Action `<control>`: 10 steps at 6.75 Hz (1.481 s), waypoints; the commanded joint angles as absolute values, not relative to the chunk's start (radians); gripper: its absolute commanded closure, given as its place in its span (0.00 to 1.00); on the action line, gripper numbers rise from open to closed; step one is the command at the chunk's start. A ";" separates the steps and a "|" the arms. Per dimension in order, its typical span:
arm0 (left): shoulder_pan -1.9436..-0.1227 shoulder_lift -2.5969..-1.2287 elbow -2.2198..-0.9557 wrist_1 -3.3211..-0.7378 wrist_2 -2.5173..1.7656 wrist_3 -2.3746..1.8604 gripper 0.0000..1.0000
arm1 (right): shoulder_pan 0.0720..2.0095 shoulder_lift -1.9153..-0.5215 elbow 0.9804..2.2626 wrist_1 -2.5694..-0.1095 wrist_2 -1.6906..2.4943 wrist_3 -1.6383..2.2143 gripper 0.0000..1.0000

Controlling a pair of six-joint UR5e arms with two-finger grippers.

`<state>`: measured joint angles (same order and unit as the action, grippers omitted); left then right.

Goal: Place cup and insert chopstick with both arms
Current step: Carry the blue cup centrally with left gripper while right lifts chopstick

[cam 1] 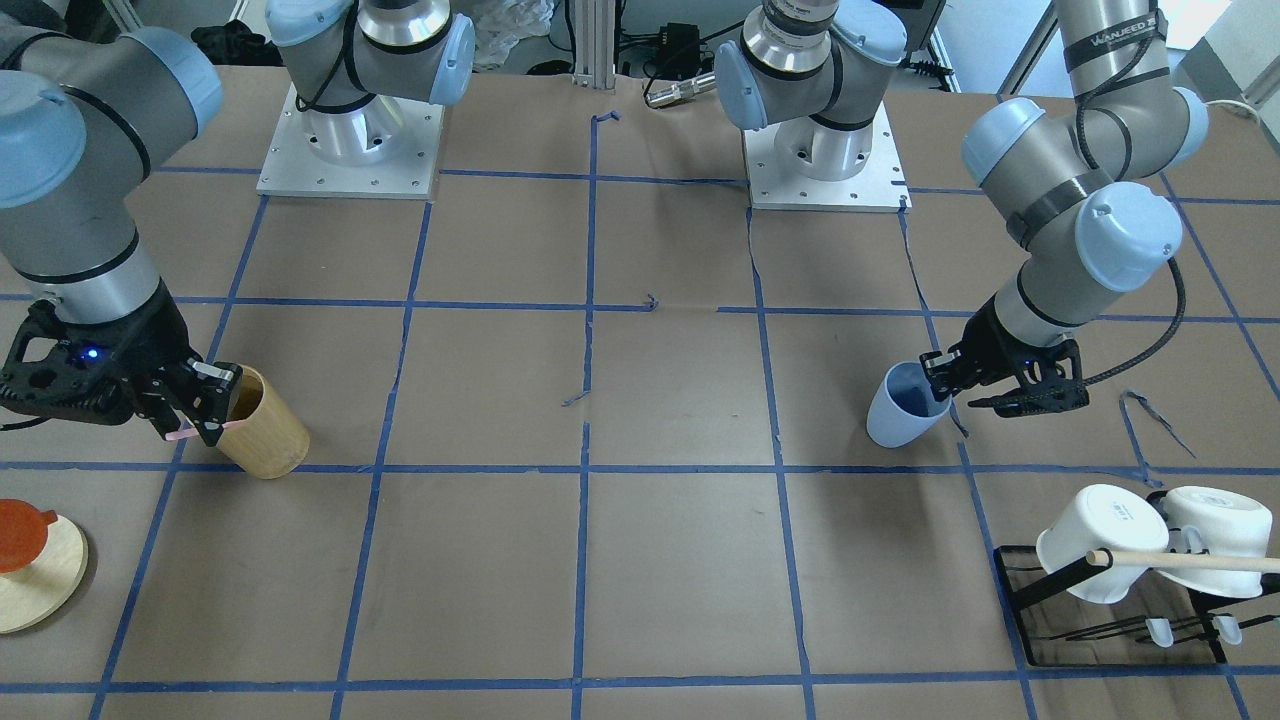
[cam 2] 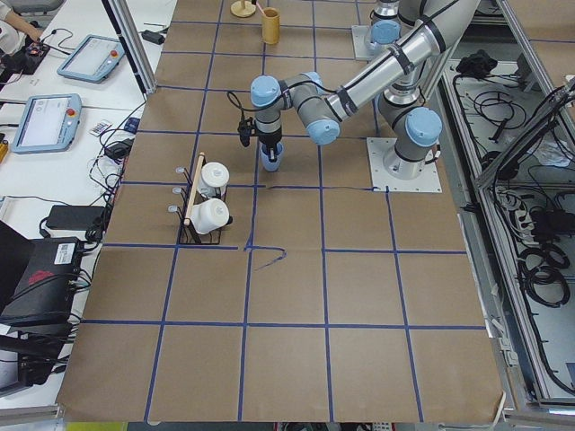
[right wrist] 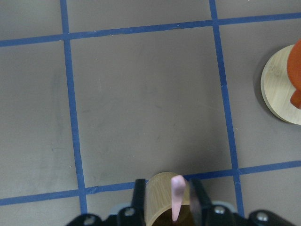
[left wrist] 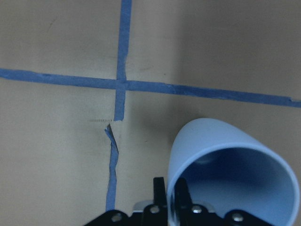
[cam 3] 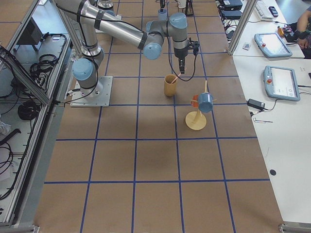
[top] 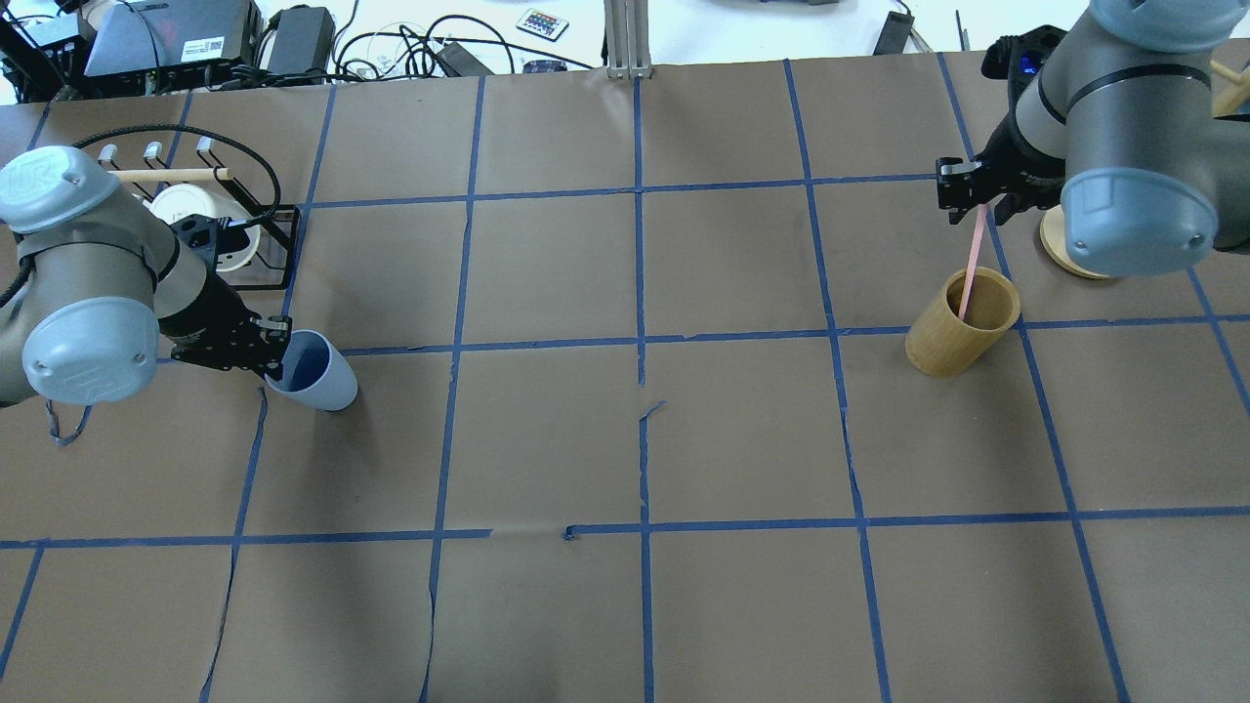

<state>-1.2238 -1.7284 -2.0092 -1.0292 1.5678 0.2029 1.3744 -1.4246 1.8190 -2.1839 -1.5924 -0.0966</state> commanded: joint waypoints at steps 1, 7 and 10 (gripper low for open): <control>-1.387 -1.729 -1.906 -1.099 1.575 -0.006 1.00 | 1.373 -1.425 1.818 -2.187 -1.594 -0.097 0.64; -1.810 -1.937 -1.647 -1.057 1.488 -0.569 1.00 | 1.373 -1.433 1.810 -2.183 -1.598 -0.100 1.00; -1.839 -2.017 -1.594 -1.036 1.487 -0.568 1.00 | 1.371 -1.460 1.787 -2.136 -1.608 -0.095 1.00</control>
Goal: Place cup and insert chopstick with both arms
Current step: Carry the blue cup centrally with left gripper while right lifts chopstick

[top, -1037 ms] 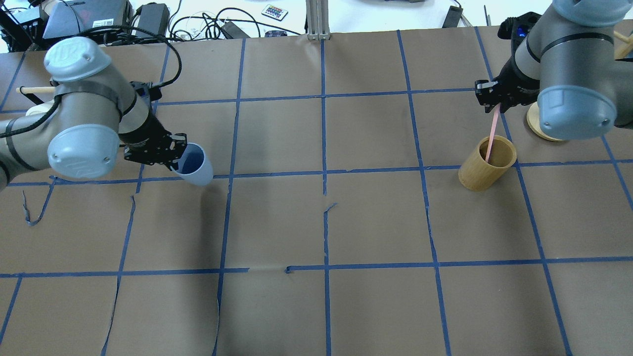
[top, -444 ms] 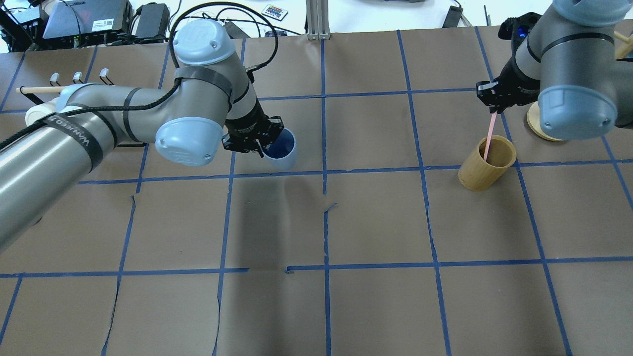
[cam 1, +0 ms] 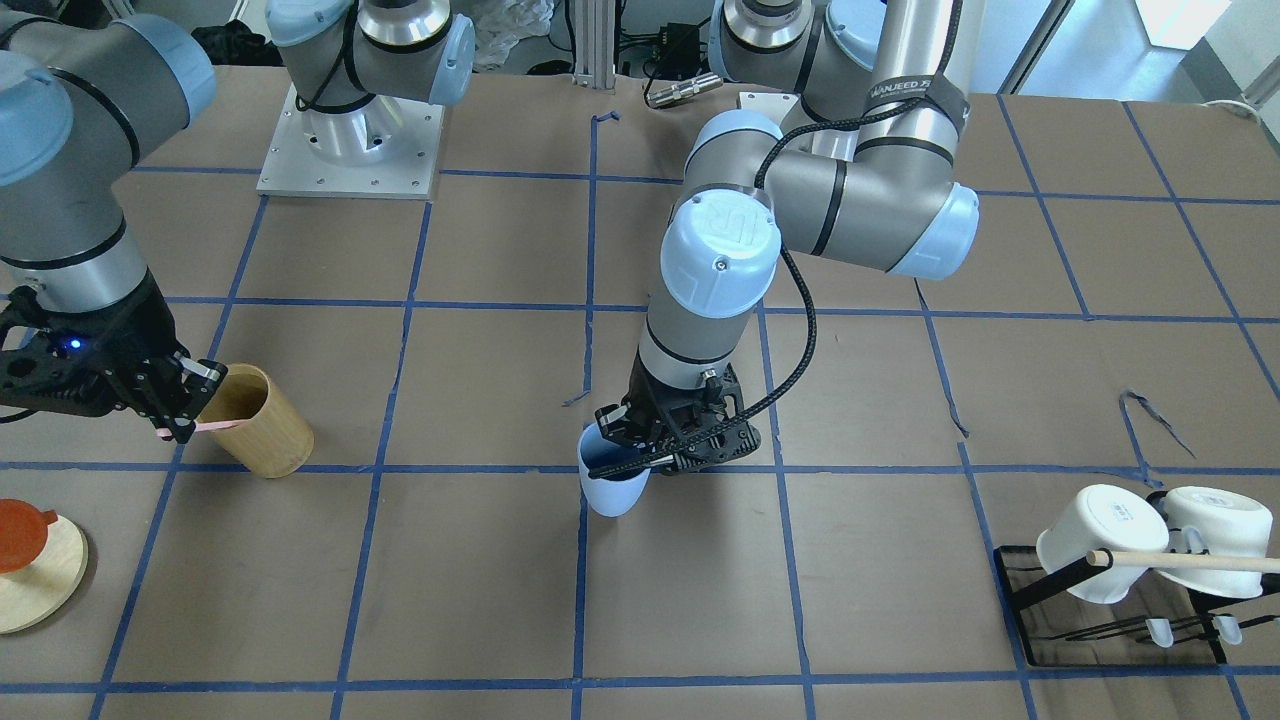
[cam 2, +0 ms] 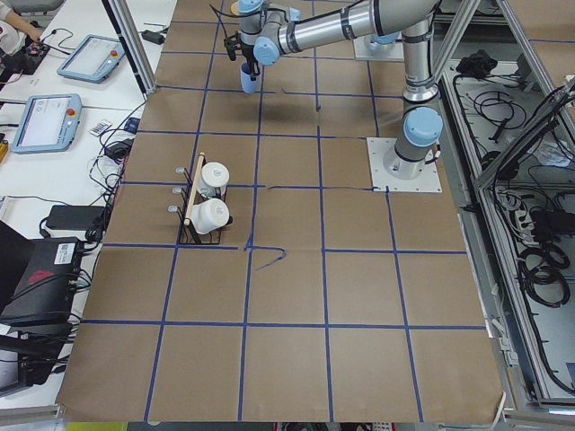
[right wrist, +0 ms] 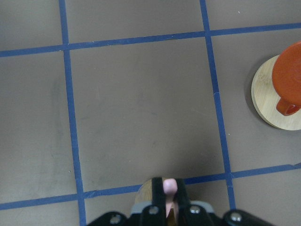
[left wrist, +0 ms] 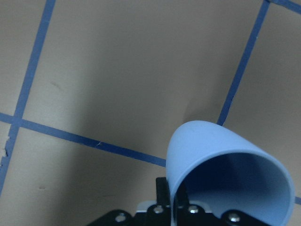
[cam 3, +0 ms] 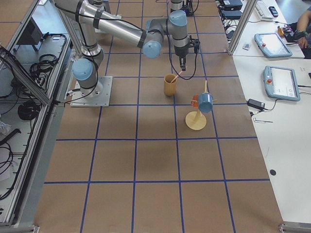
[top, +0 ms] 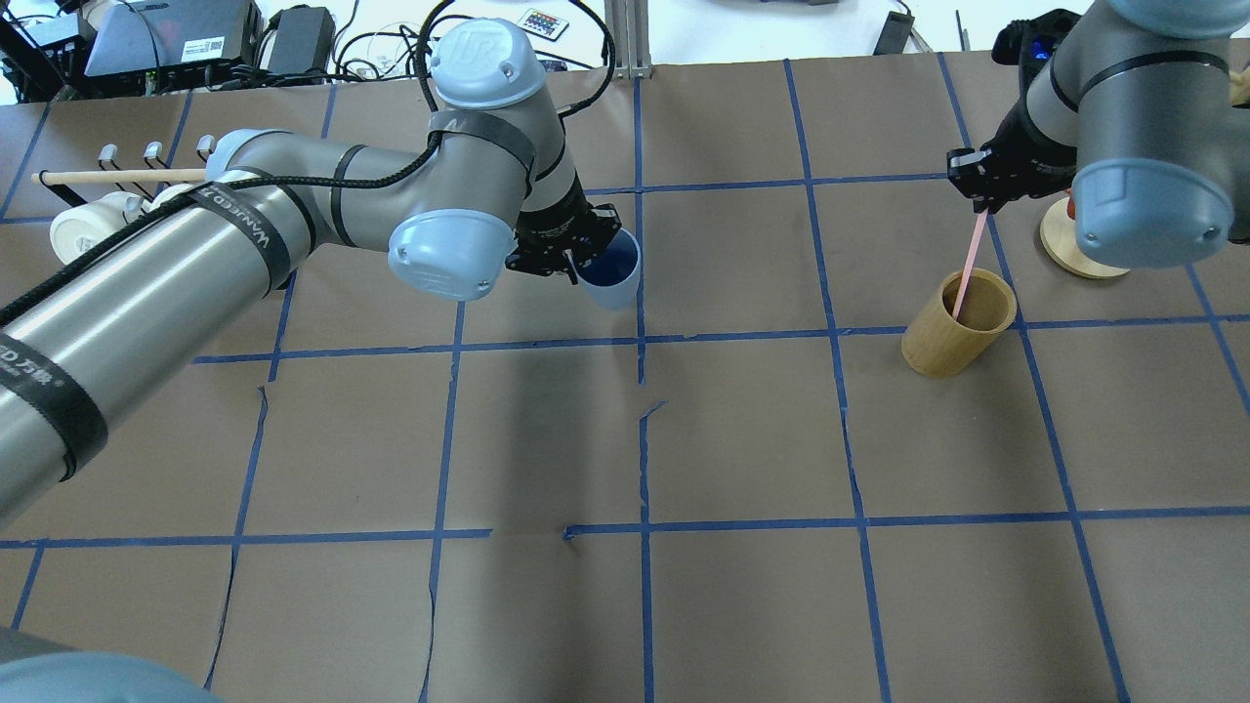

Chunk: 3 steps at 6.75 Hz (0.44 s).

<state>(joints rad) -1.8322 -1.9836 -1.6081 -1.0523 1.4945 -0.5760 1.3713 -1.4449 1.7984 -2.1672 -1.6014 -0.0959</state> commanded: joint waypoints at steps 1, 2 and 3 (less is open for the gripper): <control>-1.845 -2.041 -1.559 -1.023 1.485 -0.572 1.00 | 1.371 -1.471 1.760 -2.087 -1.611 -0.095 1.00; -1.856 -2.066 -1.537 -1.023 1.488 -0.574 1.00 | 1.373 -1.473 1.708 -2.027 -1.611 -0.095 1.00; -1.862 -2.088 -1.529 -1.017 1.489 -0.571 1.00 | 1.374 -1.473 1.636 -1.934 -1.612 -0.095 1.00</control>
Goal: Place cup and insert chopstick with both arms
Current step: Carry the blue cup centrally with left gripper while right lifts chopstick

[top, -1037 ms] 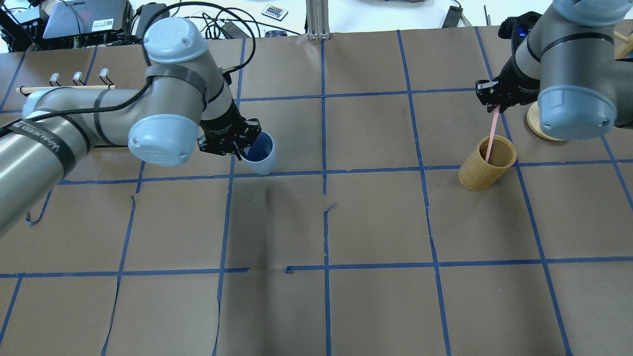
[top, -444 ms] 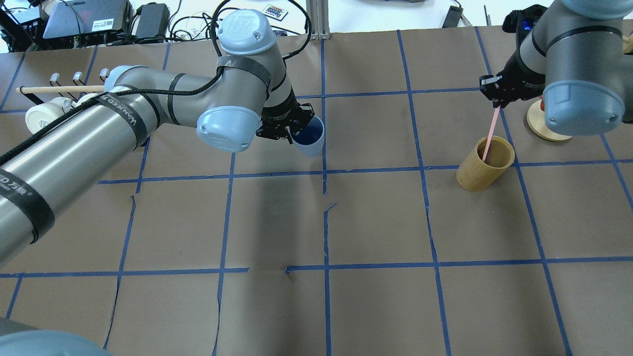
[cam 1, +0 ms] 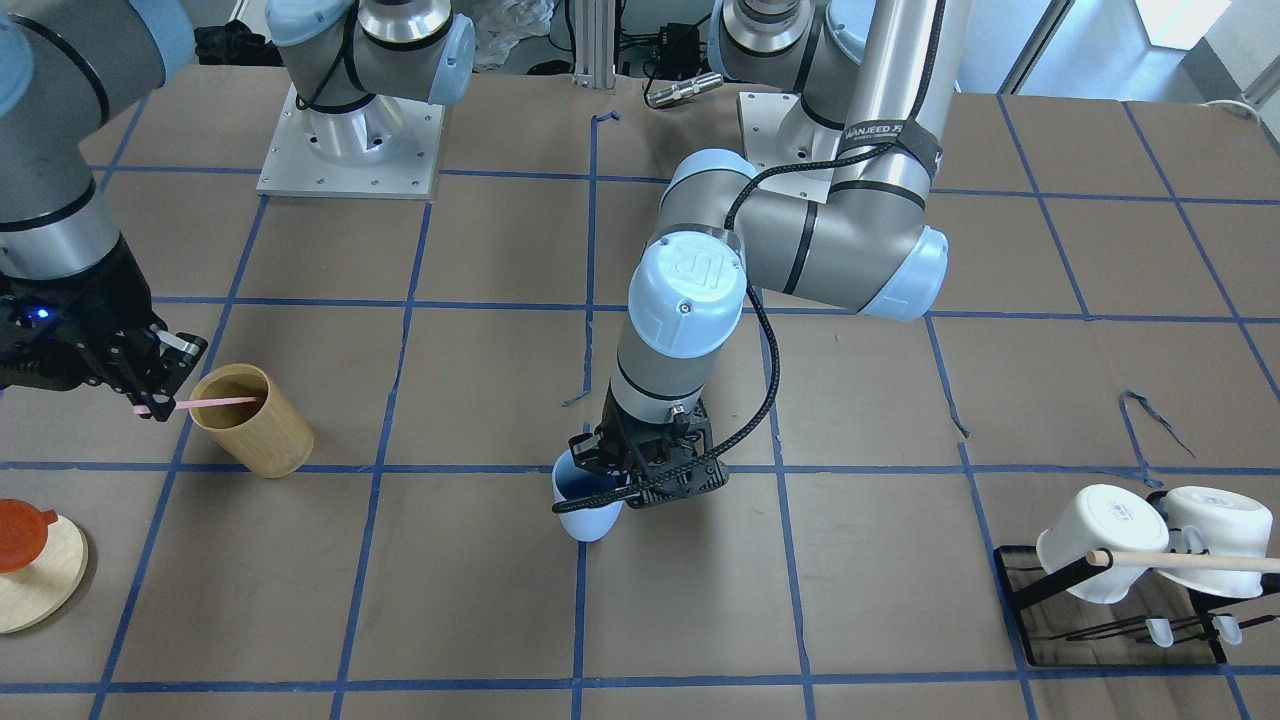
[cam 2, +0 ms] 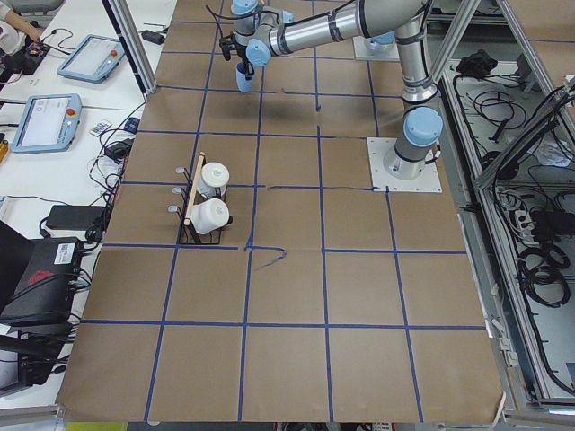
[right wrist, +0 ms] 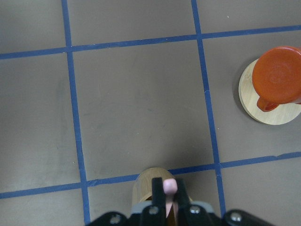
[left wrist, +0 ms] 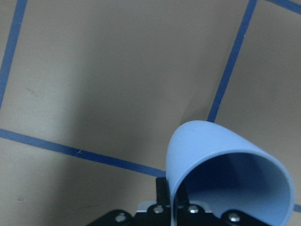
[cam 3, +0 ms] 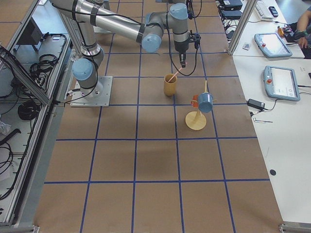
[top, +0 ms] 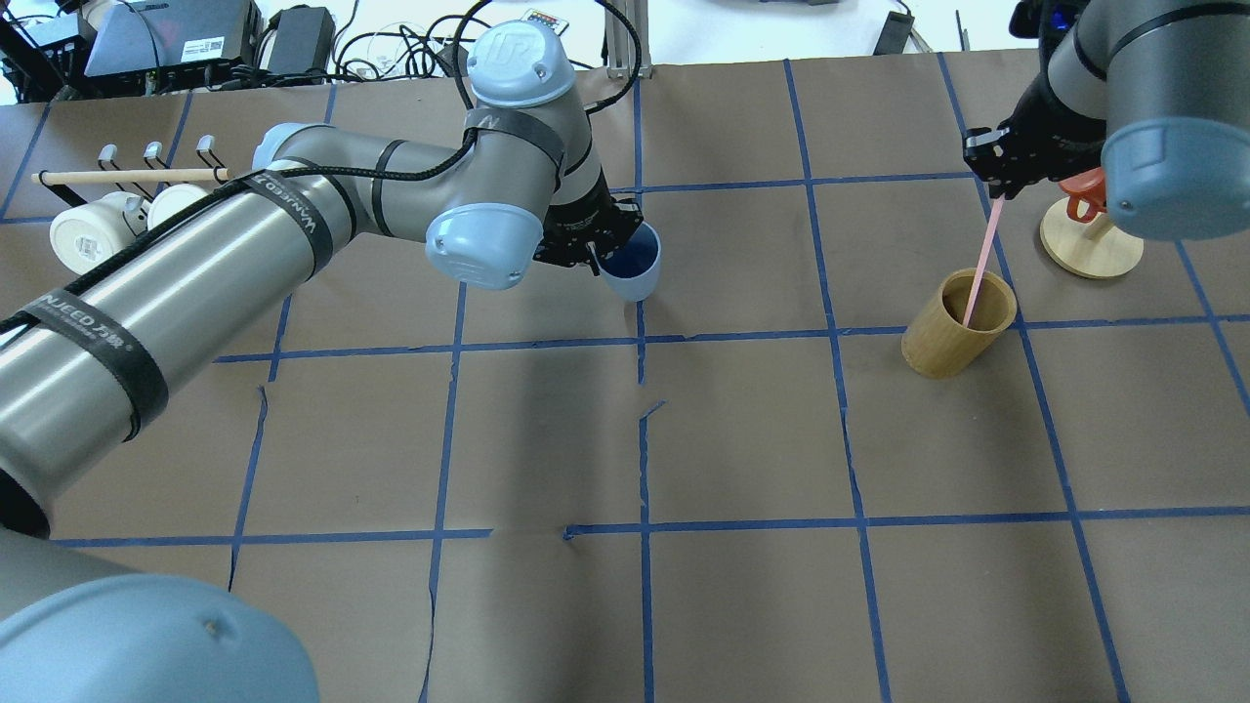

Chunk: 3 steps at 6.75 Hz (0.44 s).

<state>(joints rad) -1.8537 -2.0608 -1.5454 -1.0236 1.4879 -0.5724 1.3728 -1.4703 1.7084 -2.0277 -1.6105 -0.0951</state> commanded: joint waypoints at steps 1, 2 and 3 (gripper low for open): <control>-1.862 -2.101 -1.528 -1.012 1.496 -0.530 1.00 | 1.374 -1.462 1.574 -1.887 -1.609 -0.092 1.00; -1.862 -2.117 -1.525 -1.003 1.496 -0.496 0.76 | 1.376 -1.466 1.556 -1.887 -1.606 -0.092 1.00; -1.862 -2.115 -1.522 -0.996 1.494 -0.505 0.51 | 1.377 -1.480 1.540 -1.887 -1.595 -0.092 1.00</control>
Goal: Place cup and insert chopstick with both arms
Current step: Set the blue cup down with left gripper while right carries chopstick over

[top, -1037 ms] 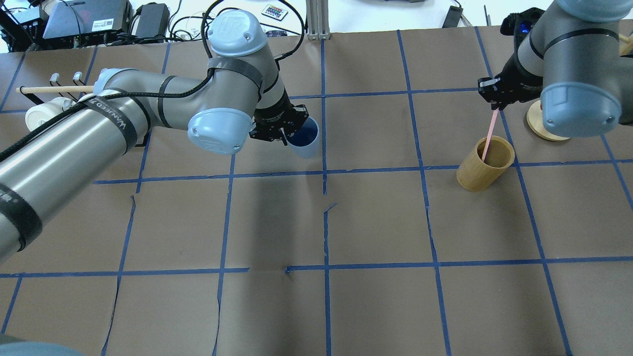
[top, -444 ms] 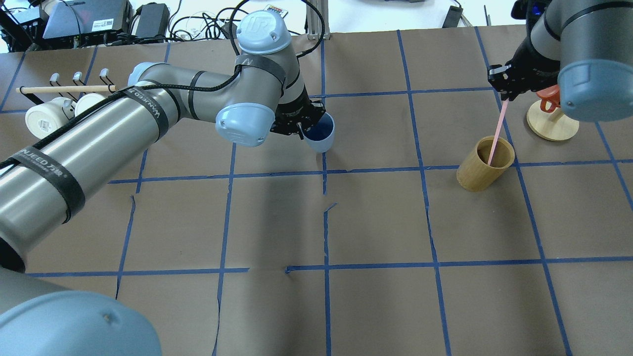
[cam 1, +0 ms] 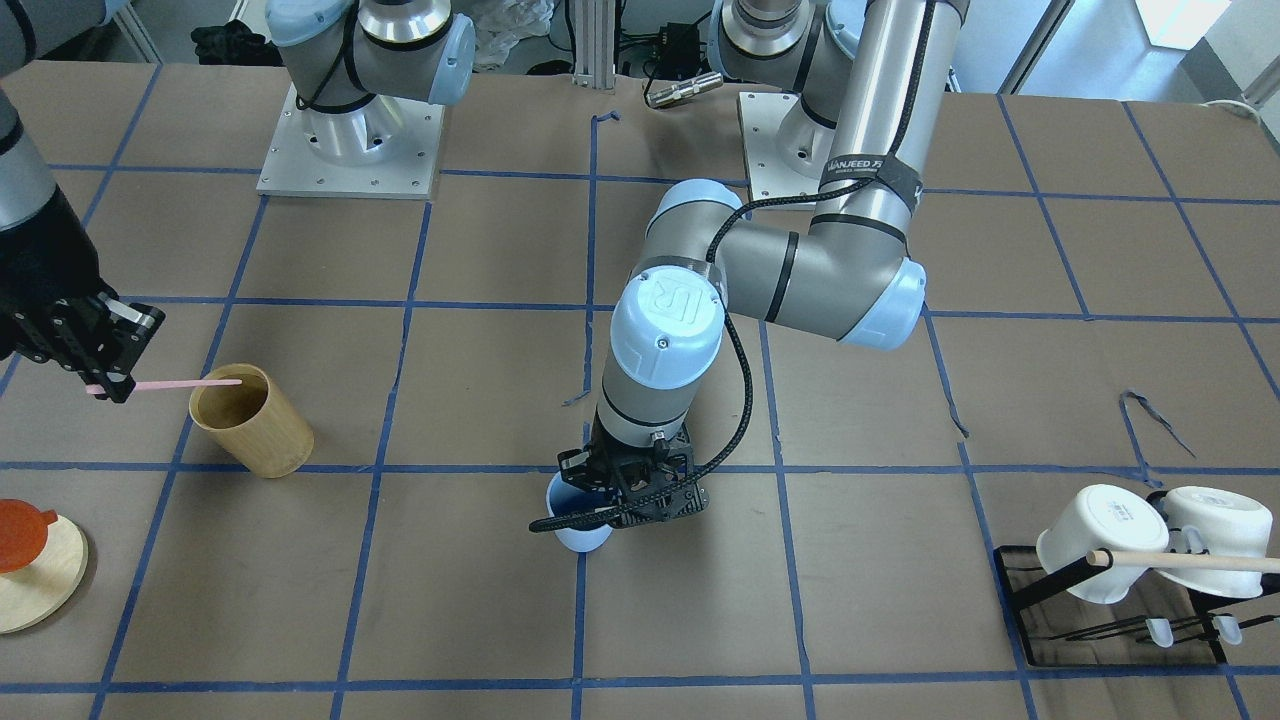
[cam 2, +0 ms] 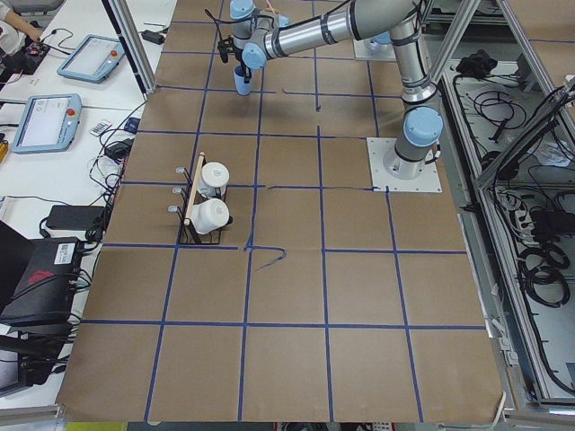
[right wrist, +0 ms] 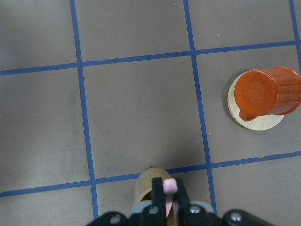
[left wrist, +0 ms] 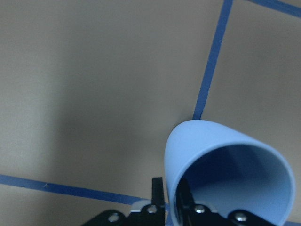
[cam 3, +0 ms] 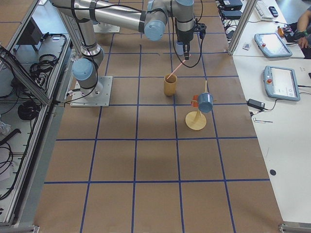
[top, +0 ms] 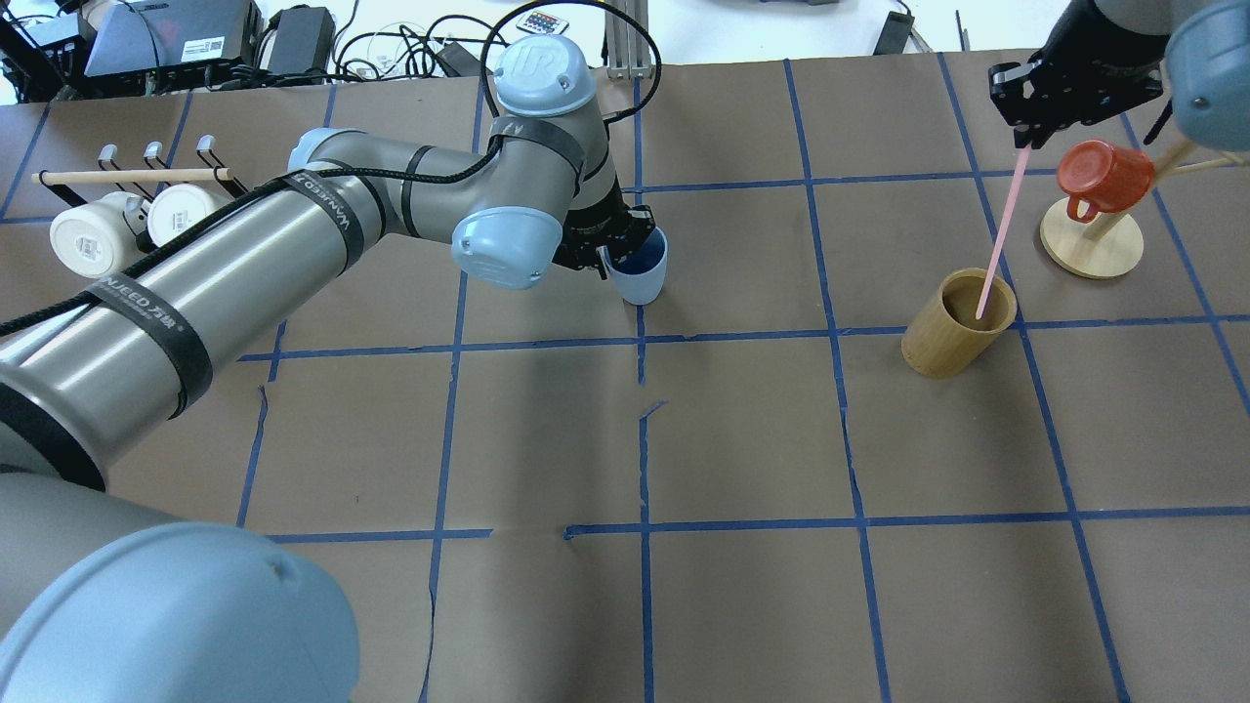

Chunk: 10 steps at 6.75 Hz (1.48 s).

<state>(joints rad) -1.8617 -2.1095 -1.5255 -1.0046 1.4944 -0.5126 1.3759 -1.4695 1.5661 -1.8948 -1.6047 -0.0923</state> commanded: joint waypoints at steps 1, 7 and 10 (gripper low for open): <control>-1.858 -2.085 -1.500 -0.950 1.485 -0.485 0.26 | 1.384 -1.485 1.499 -1.873 -1.594 -0.092 1.00; -1.530 -1.789 -1.327 -1.476 1.523 0.052 0.01 | 1.614 -1.336 1.414 -2.032 -1.509 0.319 1.00; -1.546 -1.607 -1.527 -1.520 1.579 0.045 0.01 | 1.780 -1.278 1.404 -2.069 -1.630 0.454 1.00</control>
<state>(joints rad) -1.5452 -1.6800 -1.4326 -1.5182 1.5722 0.0467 1.7181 -1.3007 1.4092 -2.0576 -1.5814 0.3976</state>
